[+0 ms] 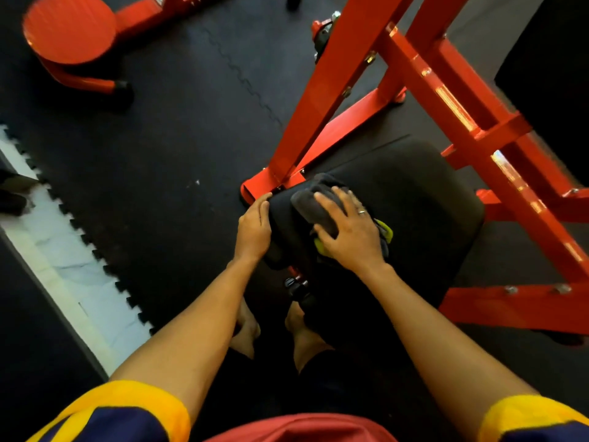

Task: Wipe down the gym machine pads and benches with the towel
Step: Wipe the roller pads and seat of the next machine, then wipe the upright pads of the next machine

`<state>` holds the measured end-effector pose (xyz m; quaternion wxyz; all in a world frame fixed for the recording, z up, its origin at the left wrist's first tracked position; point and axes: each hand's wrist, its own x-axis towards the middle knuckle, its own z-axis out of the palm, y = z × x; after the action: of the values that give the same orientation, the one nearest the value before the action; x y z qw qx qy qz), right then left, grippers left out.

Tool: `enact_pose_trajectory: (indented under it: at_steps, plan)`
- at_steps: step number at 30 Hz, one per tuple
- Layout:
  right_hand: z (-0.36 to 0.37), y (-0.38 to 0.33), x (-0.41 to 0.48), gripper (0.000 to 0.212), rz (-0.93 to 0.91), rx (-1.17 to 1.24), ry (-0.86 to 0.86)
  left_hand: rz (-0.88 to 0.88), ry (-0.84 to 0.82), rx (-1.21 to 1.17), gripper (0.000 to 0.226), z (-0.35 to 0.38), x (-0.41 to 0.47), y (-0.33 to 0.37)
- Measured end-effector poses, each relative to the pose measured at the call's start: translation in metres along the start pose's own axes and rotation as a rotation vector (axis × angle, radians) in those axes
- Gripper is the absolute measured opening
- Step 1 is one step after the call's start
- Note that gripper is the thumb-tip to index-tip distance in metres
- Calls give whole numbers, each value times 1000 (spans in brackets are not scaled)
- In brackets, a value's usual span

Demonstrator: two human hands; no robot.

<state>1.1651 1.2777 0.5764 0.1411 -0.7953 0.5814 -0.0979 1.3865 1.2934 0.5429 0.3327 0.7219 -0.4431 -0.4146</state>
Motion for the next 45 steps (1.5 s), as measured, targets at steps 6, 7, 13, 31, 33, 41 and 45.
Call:
enact_pose_trajectory:
  at_steps: [6,7,13,31,33,41,45]
  plan:
    - [20,-59,64,60,304,-96,46,-44,-40,-44,36,-18,-10,-4]
    - [25,-73,72,57,263,-122,2,-64,-51,-49,36,-21,-10,-5]
    - [53,-150,71,41,44,-141,-120,-188,-105,-148,31,-47,-14,-22]
    - [-30,-219,74,75,647,1098,-71,-172,-493,-466,37,-192,6,65]
    - [-36,-216,83,57,661,1163,-51,-149,-451,-427,30,-192,13,80]
    - [-69,-197,120,31,632,1469,-11,15,-449,-310,87,-192,89,108]
    - [-76,-176,143,32,627,1582,30,3,-625,-277,81,-190,131,154]
